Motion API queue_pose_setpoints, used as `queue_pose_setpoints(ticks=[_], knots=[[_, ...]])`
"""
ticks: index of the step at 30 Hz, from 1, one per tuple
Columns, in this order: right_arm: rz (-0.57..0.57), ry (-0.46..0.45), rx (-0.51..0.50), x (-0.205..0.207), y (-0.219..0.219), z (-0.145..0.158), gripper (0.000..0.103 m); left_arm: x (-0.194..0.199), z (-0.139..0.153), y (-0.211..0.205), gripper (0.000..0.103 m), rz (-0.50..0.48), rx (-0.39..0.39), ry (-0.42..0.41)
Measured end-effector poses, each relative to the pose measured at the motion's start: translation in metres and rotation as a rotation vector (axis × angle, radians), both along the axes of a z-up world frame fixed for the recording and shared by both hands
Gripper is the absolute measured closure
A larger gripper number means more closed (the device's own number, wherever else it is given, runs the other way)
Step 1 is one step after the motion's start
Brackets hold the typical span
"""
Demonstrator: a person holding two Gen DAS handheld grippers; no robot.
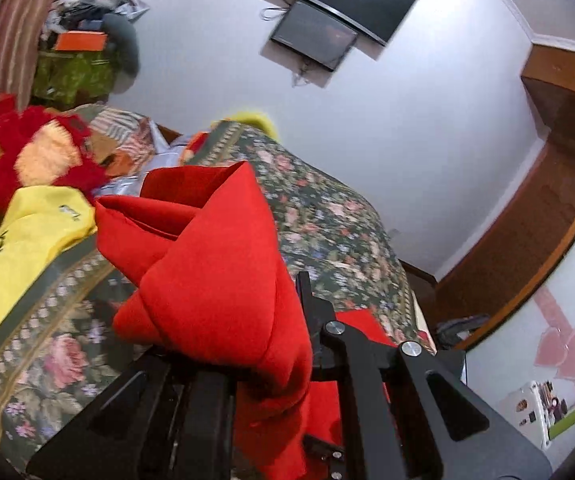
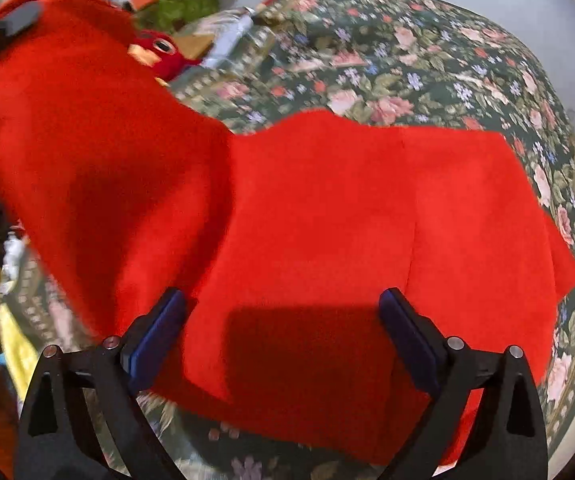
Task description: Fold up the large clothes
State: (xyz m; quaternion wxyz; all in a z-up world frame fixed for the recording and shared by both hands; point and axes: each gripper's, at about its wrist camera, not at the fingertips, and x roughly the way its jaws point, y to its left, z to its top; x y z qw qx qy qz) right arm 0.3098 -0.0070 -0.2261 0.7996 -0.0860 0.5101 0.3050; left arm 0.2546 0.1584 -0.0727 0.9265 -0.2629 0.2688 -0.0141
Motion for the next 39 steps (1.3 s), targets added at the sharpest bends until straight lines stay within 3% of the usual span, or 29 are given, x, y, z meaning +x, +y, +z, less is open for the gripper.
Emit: queue_pose_setpoints(ticks=[5,10,15,18,20,22,24,27,29,31,33,35,39], knots=[[-0.125,0.039,0.152,0.0,-0.059,0.019,0.007,0.021,0.011,-0.039,0.096,-0.074,-0.02,-0.012],[-0.304,0.01,0.185,0.0,-0.13,0.029,0.007,0.046,0.011,-0.101,0.096,-0.185,-0.013,0.011],[-0.42,0.02,0.214,-0.01,-0.192,0.027,0.007,0.072,-0.009,-0.175,0.096,-0.339,-0.017,0.089],[-0.472,0.036,0.219,-0.015,-0.221,0.024,0.007,0.081,-0.043,-0.219,0.097,-0.466,0.017,0.193],[-0.504,0.039,0.238,-0.02,-0.238,0.024,0.007,0.087,-0.083,-0.242,0.097,-0.529,0.051,0.335],[-0.519,0.035,0.247,-0.024,-0.251,0.025,0.007,0.087,-0.113,-0.25,0.097,-0.542,0.066,0.437],[-0.532,0.03,0.251,-0.028,-0.261,0.027,0.007,0.087,-0.129,-0.243,0.097,-0.543,0.028,0.484],[-0.539,0.019,0.245,-0.033,-0.268,0.029,0.007,0.08,-0.123,-0.233,0.096,-0.561,-0.047,0.475],[-0.543,0.013,0.242,-0.034,-0.271,0.03,0.007,0.073,-0.114,-0.237,0.096,-0.595,0.014,0.477],[-0.547,0.01,0.25,-0.035,-0.272,0.032,0.007,0.067,-0.102,-0.247,0.089,-0.63,0.09,0.474],[-0.548,0.004,0.258,-0.037,-0.271,0.035,0.007,0.057,-0.091,-0.253,0.067,-0.671,0.131,0.462],[-0.545,-0.006,0.263,-0.038,-0.269,0.038,0.007,0.045,-0.079,-0.254,0.056,-0.688,0.144,0.427],[-0.523,-0.029,0.254,-0.038,-0.255,0.047,0.007,0.034,-0.05,-0.241,0.051,-0.648,0.19,0.355]])
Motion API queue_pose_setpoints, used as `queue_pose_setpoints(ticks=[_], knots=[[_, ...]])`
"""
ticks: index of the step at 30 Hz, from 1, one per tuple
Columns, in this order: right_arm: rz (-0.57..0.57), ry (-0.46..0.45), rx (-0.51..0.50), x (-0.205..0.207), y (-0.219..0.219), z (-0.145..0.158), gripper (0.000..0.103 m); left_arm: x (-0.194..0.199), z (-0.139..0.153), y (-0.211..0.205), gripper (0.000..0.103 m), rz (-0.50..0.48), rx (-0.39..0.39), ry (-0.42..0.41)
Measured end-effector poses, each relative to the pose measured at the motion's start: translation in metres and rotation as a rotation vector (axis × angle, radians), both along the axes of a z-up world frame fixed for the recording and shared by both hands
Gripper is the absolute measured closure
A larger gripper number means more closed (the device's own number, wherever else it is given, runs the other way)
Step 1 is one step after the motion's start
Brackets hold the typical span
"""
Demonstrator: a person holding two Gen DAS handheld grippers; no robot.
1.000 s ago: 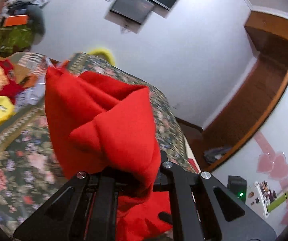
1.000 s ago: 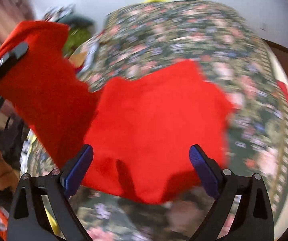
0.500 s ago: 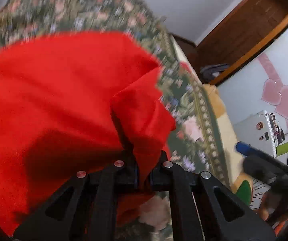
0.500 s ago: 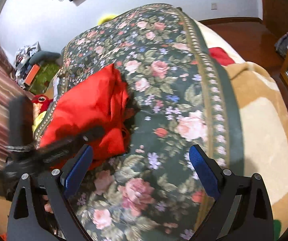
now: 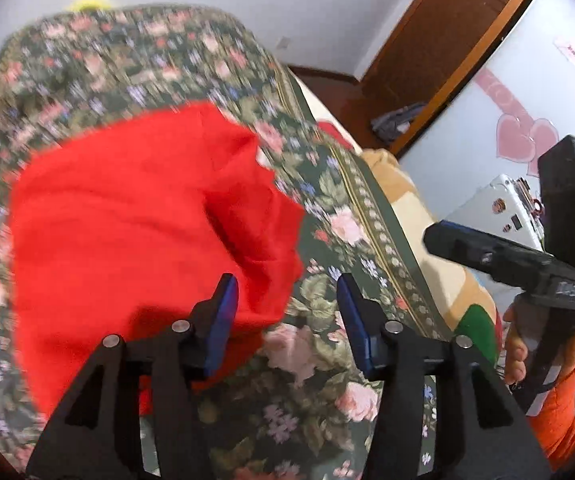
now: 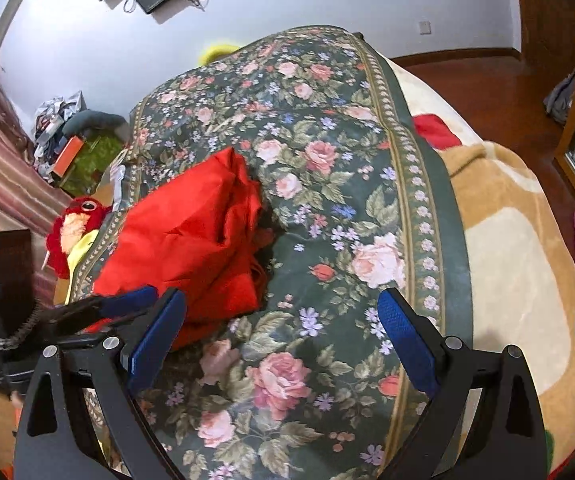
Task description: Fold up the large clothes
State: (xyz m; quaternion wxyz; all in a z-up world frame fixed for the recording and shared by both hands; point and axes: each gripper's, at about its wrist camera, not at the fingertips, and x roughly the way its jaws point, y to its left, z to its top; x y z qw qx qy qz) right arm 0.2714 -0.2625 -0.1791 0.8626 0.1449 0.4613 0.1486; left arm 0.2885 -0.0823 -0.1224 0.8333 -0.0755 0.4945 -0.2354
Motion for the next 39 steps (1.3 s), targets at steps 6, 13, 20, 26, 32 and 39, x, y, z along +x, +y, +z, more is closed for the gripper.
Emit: queue_pose_setpoints(ticks=[6,13,20,26,32,39], knots=[[0.072,-0.039,-0.03,0.001,0.036,0.011,0.007,-0.01,0.035,0.062,0.028,0.161,0.049,-0.147],[0.168,-0.036,-0.041,0.014,0.086,0.006,0.007,0.001,0.001,0.129,0.021,0.338,0.107,-0.081],[0.26,-0.01,-0.074,0.028,0.124,-0.011,0.007,-0.002,-0.061,0.151,0.007,0.371,-0.033,0.086],[0.271,0.051,-0.105,0.041,0.128,-0.037,0.007,-0.015,-0.09,0.14,0.0,0.341,-0.04,0.129],[0.122,0.13,-0.059,0.062,0.091,-0.056,0.007,-0.018,-0.093,0.143,0.0,0.356,-0.057,0.128],[0.067,0.173,-0.082,0.055,0.048,-0.068,0.007,-0.017,-0.092,0.141,0.0,0.356,-0.03,0.116]])
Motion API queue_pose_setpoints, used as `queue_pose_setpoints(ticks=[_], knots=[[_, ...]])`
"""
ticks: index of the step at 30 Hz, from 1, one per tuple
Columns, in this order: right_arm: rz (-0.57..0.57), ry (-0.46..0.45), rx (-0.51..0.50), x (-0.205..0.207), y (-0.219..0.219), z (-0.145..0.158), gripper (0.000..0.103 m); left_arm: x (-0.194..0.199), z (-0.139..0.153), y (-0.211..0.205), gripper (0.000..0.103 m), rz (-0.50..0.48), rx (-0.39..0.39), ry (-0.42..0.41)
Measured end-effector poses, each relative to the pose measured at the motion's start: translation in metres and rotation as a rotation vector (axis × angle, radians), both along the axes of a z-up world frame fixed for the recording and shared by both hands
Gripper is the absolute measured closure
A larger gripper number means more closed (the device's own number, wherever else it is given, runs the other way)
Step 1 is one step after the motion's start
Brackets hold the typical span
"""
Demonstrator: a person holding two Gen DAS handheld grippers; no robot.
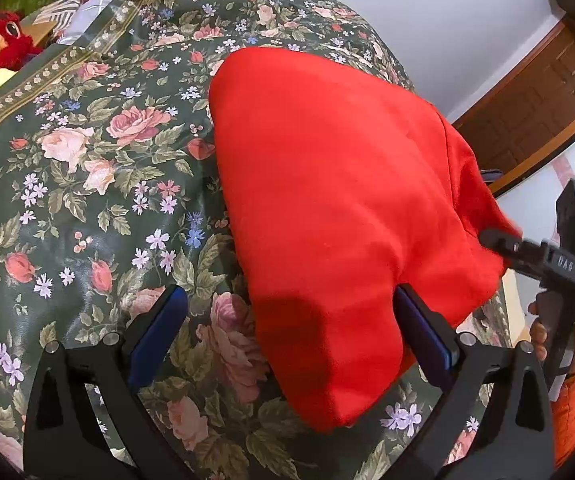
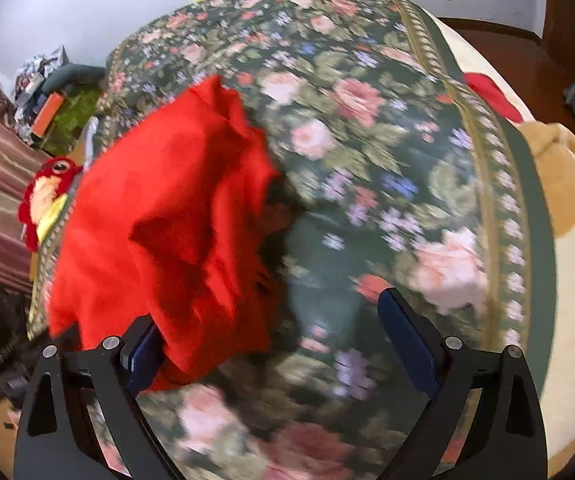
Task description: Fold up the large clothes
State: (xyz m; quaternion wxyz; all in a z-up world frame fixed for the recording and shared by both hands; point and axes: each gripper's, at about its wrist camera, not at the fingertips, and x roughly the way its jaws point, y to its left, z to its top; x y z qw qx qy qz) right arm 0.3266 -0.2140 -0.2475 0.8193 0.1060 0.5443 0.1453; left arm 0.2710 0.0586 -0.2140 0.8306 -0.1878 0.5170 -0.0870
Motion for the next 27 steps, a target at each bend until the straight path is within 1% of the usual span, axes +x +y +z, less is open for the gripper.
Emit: queue_pose_setpoints(ticks=[5,9,11,14,16,18,21,23,25,27], knots=[[-0.013,0.05,-0.011,-0.011,-0.023,-0.009,0.007,-0.002,0.002,-0.003,0.0,-0.004,0.02,0.008],[-0.012,0.044,-0.028,-0.016,-0.028,-0.003,0.007,-0.005,0.01,-0.006,0.0,-0.017,0.067,0.009],[0.001,0.023,-0.013,-0.019,-0.027,0.005,0.007,-0.008,0.021,-0.008,0.0,-0.035,0.116,-0.013],[0.023,-0.032,-0.006,-0.022,-0.022,0.025,0.007,-0.013,0.039,-0.008,0.0,-0.047,0.176,-0.057],[0.038,-0.068,-0.008,-0.022,-0.016,0.036,0.007,-0.013,0.05,-0.003,0.0,-0.036,0.191,-0.082],[0.06,-0.106,-0.009,-0.02,-0.006,0.048,0.007,-0.01,0.059,0.006,0.0,-0.013,0.18,-0.1],[0.093,-0.142,0.002,-0.015,0.01,0.056,0.007,0.0,0.069,0.024,0.0,0.036,0.13,-0.114],[0.11,-0.147,0.011,-0.009,0.019,0.055,0.007,0.01,0.07,0.036,0.0,0.067,0.087,-0.107],[0.124,-0.132,0.015,0.001,0.028,0.049,0.007,0.02,0.065,0.042,0.0,0.086,0.046,-0.088],[0.134,-0.109,0.02,0.009,0.036,0.038,0.007,0.032,0.054,0.048,0.0,0.092,-0.024,-0.057]])
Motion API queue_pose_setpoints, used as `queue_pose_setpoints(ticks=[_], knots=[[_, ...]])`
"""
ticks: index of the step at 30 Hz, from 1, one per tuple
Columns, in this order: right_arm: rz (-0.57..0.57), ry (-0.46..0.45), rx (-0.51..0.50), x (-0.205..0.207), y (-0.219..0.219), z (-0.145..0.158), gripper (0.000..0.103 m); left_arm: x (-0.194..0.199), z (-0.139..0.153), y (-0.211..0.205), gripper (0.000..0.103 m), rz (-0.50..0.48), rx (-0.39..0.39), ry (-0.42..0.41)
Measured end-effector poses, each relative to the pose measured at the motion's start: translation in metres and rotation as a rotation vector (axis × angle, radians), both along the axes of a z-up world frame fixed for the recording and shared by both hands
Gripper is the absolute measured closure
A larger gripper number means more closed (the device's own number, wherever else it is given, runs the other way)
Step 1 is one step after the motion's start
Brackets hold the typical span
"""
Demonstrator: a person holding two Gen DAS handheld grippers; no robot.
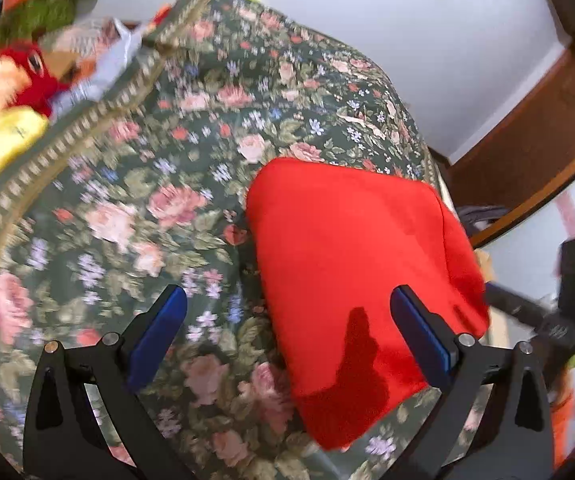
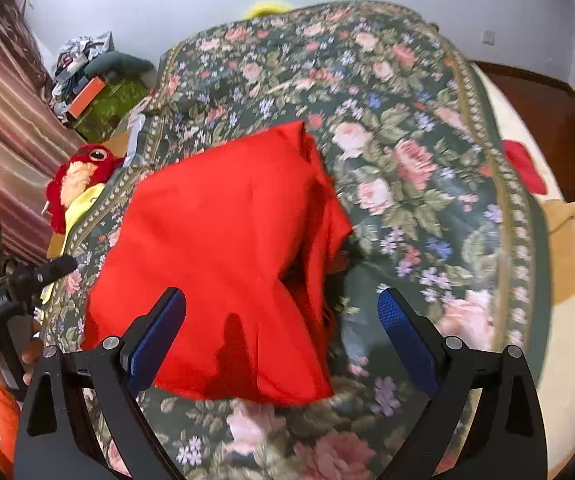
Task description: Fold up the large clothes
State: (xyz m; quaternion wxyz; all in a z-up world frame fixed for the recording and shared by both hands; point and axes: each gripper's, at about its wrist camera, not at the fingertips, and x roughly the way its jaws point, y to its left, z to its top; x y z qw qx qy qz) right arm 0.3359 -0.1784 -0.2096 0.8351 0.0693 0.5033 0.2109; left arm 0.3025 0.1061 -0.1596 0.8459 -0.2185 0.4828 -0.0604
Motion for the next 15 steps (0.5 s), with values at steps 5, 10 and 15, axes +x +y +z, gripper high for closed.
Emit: queue_pose_setpoints(ticks=[5,10,15], knots=[[-0.004,0.127,0.027,0.021,0.004,-0.038,0.007,0.022,-0.038,0.003,0.0,-0.003,-0.164,0.091],[0.004,0.178,0.082,0.033,0.004,-0.054,0.006,0.037,-0.064,-0.002,0.0,-0.013,-0.243,0.125],[0.055,0.232,0.194,0.044,0.013,-0.061,0.007,0.051,-0.084,-0.004,0.0,-0.022,-0.371,0.164]])
